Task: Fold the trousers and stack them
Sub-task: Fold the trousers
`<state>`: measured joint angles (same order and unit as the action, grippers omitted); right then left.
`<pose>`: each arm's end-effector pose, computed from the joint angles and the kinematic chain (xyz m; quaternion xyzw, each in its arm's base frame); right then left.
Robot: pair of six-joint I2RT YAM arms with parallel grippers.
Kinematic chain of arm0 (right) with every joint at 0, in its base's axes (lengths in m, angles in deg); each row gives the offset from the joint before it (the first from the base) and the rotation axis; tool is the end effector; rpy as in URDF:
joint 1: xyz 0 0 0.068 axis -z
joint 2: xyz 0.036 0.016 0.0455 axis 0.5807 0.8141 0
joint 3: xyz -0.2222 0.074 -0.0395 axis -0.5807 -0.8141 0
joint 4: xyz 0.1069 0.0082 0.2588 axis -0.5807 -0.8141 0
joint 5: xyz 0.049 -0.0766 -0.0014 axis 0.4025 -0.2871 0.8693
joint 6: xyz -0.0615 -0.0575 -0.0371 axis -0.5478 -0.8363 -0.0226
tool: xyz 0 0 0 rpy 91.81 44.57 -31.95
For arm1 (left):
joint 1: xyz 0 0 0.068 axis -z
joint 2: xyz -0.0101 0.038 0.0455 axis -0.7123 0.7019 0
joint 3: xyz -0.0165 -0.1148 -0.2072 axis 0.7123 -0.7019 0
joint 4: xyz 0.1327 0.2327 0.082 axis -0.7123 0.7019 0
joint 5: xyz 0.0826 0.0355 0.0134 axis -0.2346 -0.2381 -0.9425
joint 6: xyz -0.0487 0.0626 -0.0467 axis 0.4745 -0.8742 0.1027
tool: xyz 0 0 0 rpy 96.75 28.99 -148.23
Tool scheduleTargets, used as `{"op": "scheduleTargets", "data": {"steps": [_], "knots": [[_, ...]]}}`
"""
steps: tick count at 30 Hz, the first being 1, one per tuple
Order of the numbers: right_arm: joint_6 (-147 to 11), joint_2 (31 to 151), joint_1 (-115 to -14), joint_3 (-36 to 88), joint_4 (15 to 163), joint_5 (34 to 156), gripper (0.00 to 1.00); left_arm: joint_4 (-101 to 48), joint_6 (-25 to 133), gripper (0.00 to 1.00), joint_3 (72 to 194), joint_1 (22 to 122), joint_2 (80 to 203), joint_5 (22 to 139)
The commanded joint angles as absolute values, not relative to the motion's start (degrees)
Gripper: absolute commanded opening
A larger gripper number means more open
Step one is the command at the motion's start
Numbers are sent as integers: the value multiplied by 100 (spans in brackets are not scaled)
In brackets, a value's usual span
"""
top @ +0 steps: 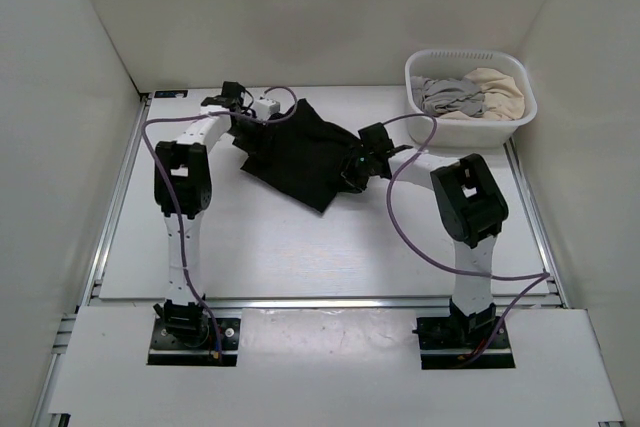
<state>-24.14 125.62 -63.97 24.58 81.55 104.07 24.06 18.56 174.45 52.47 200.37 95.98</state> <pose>0.3902 0.2386 0.0724 0.1304 0.9193 0.3253 0.1792 0.4927 -0.0947 0.0957 0.2902 0.9187 -0.1764 0.2016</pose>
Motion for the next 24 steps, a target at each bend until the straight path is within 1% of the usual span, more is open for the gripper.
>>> {"op": "scheduleTargets", "data": {"steps": [1, 2, 3, 4, 5, 6, 7, 8, 9, 10, 11, 12, 13, 14, 15, 16, 17, 19, 20, 22, 23, 24], "knots": [[-2027, 12866, -6362, 2257, 8220, 10417, 44, 2655, 1794, 81, 17045, 5237, 19776, 10215], [-2026, 12866, -6362, 2160, 8220, 10417, 33, 2655, 1794, 65, 16931, 5237, 19723, 10216], [-2026, 12814, -6362, 2160, 8220, 10417, 25, 2655, 1794, 56, 16669, 5237, 19662, 10285], [-2026, 12683, -6362, 2064, 8168, 10348, 16, 2655, 1794, 47, 16518, 5237, 19487, 10286], [-2096, 12603, -6293, 2011, 8167, 10225, 13, 2655, 1733, 41, 16352, 5237, 19390, 10399], [-2201, 12524, -6292, 1897, 8106, 10224, 12, 2655, 1732, 31, 15958, 5237, 19276, 10539], [-2280, 12375, -6214, 1896, 7975, 10224, 5, 2655, 1732, 28, 15720, 5237, 19005, 10654], [-2359, 12295, -6126, 1818, 7904, 10224, 2, 2655, 1732, 28, 15456, 5237, 18846, 10786], [-2604, 12225, -6038, 1817, 7816, 10224, 0, 2655, 1793, 28, 15166, 5237, 18670, 11100], [-2745, 12068, -6037, 1756, 7615, 10224, 0, 2655, 1794, 28, 14554, 5324, 18303, 11225], [-2895, 11979, -5959, 1703, 7518, 10311, 0, 2655, 1794, 32, 14235, 5394, 18090, 11331], [-3209, 11891, -5889, 1702, 7412, 10373, 0, 2568, 1794, 41, 13936, 5465, 17879, 11454], [-3378, 11716, -5888, 1633, 7150, 10373, 0, 2497, 1794, 62, 13411, 5604, 17442, 11455], [-3554, 11636, -5818, 1563, 7034, 10539, 0, 2384, 1846, 69, 13206, 5658, 17229, 11455], [-3929, 11505, -5765, 1562, 6903, 10636, 0, 2330, 1907, 80, 13038, 5659, 17035, 11455], [-4116, 11504, -5765, 1562, 6614, 10750, 18, 2330, 1908, 100, 12862, 5659, 16877, 11403], [-4301, 11434, -5765, 1562, 6463, 10847, 29, 2330, 1908, 100, 12861, 5659, 16623, 11254], [-4713, 11293, -5765, 1615, 6226, 10909, 43, 2330, 1855, 100, 12922, 5537, 16445, 10746], [-4776, 11223, -5765, 1615, 6094, 10849, 53, 2330, 1855, 100, 13183, 5440, 16384, 10665], [-4847, 11021, -5712, 1466, 6093, 10786, 61, 2330, 1977, 100, 13571, 5229, 16383, 10664], [-4847, 11020, -5660, 1413, 6093, 10786, 67, 2330, 2031, 100, 14016, 5158, 16453, 10664], [-4847, 10933, -5659, 1360, 6093, 10786, 68, 2330, 2031, 100, 14256, 5158, 16636, 10716]]}}
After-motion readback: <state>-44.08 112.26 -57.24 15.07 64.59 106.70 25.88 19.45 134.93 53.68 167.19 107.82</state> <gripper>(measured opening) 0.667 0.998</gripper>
